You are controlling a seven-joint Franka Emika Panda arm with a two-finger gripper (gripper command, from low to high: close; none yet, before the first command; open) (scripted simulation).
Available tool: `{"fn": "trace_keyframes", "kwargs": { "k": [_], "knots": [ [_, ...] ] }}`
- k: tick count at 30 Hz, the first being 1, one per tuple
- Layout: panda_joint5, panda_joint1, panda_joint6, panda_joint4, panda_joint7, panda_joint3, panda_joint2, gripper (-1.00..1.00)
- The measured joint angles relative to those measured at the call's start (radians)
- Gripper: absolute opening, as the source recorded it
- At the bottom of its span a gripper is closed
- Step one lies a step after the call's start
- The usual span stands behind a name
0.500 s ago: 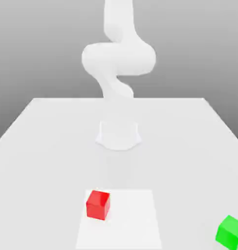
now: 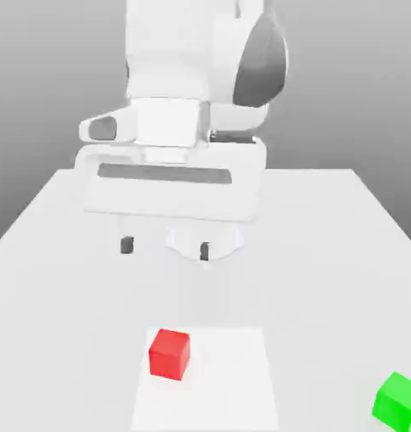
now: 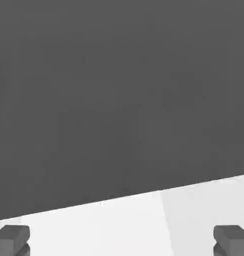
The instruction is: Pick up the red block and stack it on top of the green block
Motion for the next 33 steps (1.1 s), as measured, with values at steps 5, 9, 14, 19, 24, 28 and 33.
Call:
{"fn": "trace_keyframes", "kwargs": {
  "k": [5, 9, 14, 19, 24, 28, 33],
  "knots": [
    [0.023, -0.019, 0.110, -0.088, 0.007, -0.009, 0.181, 0.00],
    [0.037, -0.026, 0.229, -0.080, 0.000, 0.002, 0.326, 0.00],
    [0.041, -0.031, 0.291, -0.070, -0.003, 0.008, 0.398, -1.00],
    [0.038, -0.033, 0.279, -0.072, 0.000, 0.010, 0.384, -1.00],
    [0.026, -0.033, 0.136, -0.096, 0.008, 0.008, 0.217, -1.00],
    [0.000, 0.075, 0.048, 0.013, -0.030, 0.073, 0.242, -1.00],
    [-0.042, 0.190, -0.049, 0.191, -0.088, 0.176, 0.328, -1.00]
  ]
}}
